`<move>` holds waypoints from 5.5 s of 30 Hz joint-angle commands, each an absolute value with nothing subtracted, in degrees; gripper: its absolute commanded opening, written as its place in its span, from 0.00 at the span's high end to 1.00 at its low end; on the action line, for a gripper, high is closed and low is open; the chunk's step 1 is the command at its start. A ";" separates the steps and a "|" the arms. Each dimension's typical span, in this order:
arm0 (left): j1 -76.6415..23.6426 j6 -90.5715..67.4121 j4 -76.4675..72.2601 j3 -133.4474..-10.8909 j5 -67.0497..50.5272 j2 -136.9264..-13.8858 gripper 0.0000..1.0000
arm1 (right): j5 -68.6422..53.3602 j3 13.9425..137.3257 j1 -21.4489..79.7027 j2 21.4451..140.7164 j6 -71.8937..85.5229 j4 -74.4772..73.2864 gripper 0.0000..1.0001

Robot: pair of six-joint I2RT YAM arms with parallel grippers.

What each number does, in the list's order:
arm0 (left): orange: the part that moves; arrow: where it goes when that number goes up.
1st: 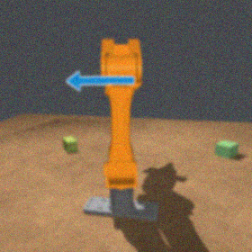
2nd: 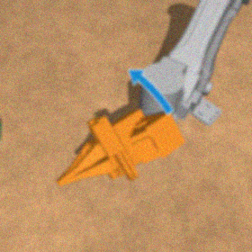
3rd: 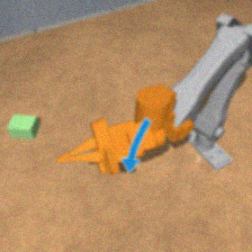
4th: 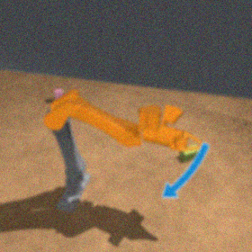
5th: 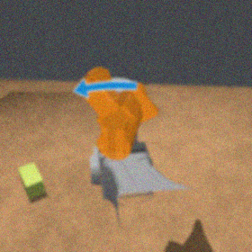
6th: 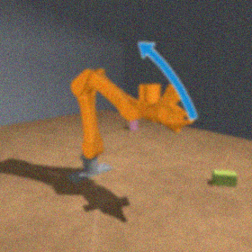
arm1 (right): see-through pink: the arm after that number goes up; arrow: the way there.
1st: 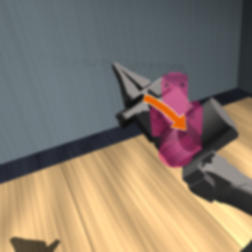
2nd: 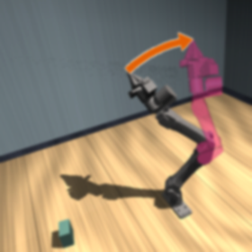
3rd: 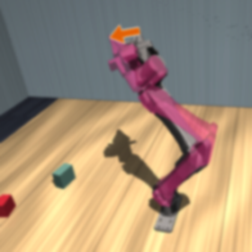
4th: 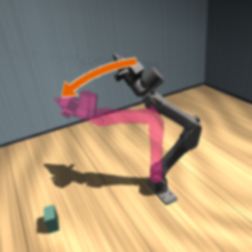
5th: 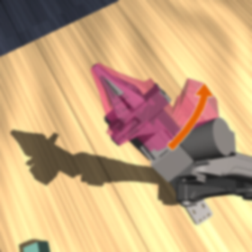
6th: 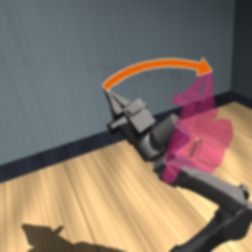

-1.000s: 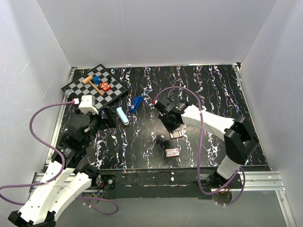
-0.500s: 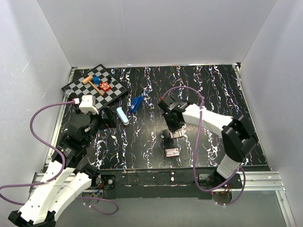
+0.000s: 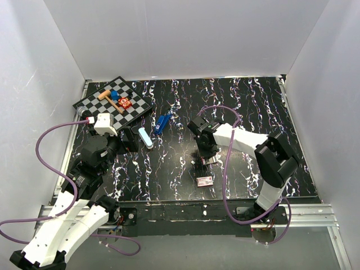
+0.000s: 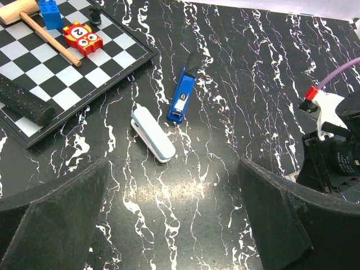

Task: Unload the staples from the stapler

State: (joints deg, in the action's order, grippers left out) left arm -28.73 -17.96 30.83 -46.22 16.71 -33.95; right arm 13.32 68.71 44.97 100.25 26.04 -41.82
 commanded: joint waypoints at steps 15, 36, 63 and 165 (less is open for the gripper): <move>-28.74 -17.14 29.53 -46.14 16.44 -34.63 0.02 | 12.92 68.47 44.47 102.30 27.51 -39.90 0.86; -28.74 -17.05 29.44 -46.14 16.26 -34.45 0.02 | 12.83 69.43 44.30 103.80 27.42 -39.20 0.86; -28.74 -17.05 29.44 -46.14 16.08 -34.19 0.02 | 15.03 71.37 44.38 100.99 27.77 -41.40 0.70; -28.21 -17.14 29.36 -46.14 15.29 -34.54 0.02 | 9.49 81.03 52.21 106.97 17.49 -44.29 0.87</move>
State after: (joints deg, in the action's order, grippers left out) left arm -28.58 -17.74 30.79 -46.22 15.64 -34.59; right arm 7.84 78.32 51.88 111.04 16.64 -42.41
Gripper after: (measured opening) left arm 0.981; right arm 0.208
